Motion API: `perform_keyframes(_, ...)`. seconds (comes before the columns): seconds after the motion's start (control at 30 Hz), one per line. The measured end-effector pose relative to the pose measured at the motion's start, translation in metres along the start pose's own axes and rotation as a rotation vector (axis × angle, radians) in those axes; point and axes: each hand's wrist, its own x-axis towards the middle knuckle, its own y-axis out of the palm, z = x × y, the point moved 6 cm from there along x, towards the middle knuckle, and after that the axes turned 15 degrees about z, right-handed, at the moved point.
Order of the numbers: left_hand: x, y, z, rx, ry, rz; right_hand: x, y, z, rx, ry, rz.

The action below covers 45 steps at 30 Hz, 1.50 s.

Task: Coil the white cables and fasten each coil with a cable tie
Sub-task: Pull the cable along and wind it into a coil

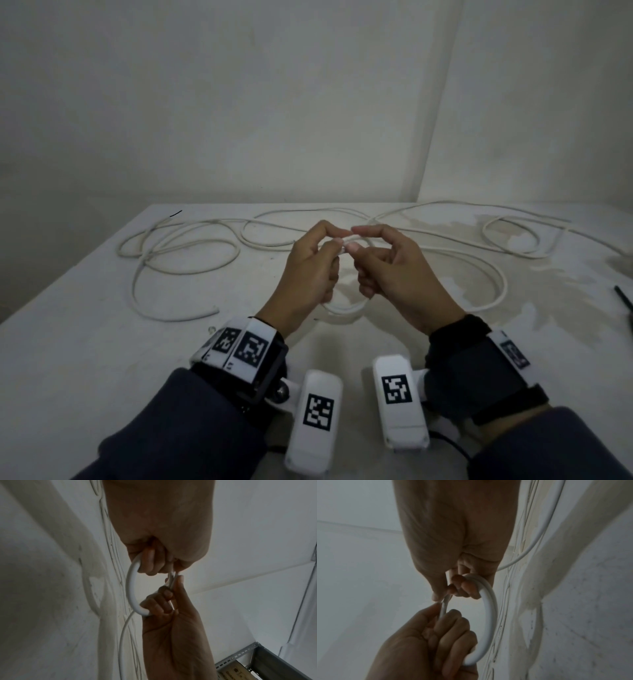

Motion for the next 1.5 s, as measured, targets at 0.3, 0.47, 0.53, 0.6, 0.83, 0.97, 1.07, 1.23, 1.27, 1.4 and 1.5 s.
perform_keyframes(0.3,-0.001,-0.004,0.009,-0.202,-0.052,0.058,-0.003,-0.001,0.010,-0.120,-0.040,-0.044)
perform_keyframes(0.47,0.000,-0.006,0.013,-0.286,-0.088,0.018,-0.001,-0.006,0.009,-0.195,-0.022,-0.023)
perform_keyframes(0.53,0.000,-0.007,0.010,-0.195,-0.047,-0.021,0.000,-0.010,0.006,-0.311,0.015,-0.028)
perform_keyframes(0.6,-0.001,-0.006,0.004,-0.098,-0.004,-0.053,-0.002,-0.014,0.008,-0.454,0.022,-0.091)
perform_keyframes(0.83,-0.005,-0.007,-0.015,0.068,0.160,-0.140,-0.004,-0.010,0.019,-0.549,-0.006,-0.083)
perform_keyframes(0.97,-0.007,-0.014,-0.013,-0.004,0.177,-0.236,-0.005,0.015,0.010,0.026,0.072,0.203)
perform_keyframes(1.07,-0.009,-0.020,-0.009,-0.082,0.157,-0.318,-0.004,0.027,0.007,0.256,0.089,0.270)
perform_keyframes(1.23,-0.004,-0.015,0.002,-0.192,0.079,-0.210,0.000,0.031,0.000,0.407,0.138,0.213)
perform_keyframes(1.27,-0.001,-0.013,0.004,-0.244,0.065,-0.165,0.001,0.028,0.000,0.412,0.120,0.160)
perform_keyframes(1.4,0.001,0.002,0.025,-0.550,-0.218,0.003,0.002,0.001,0.013,0.571,-0.042,-0.056)
perform_keyframes(1.5,-0.019,0.034,0.041,-0.266,-0.602,0.477,0.000,-0.012,0.025,0.762,-0.172,-0.120)
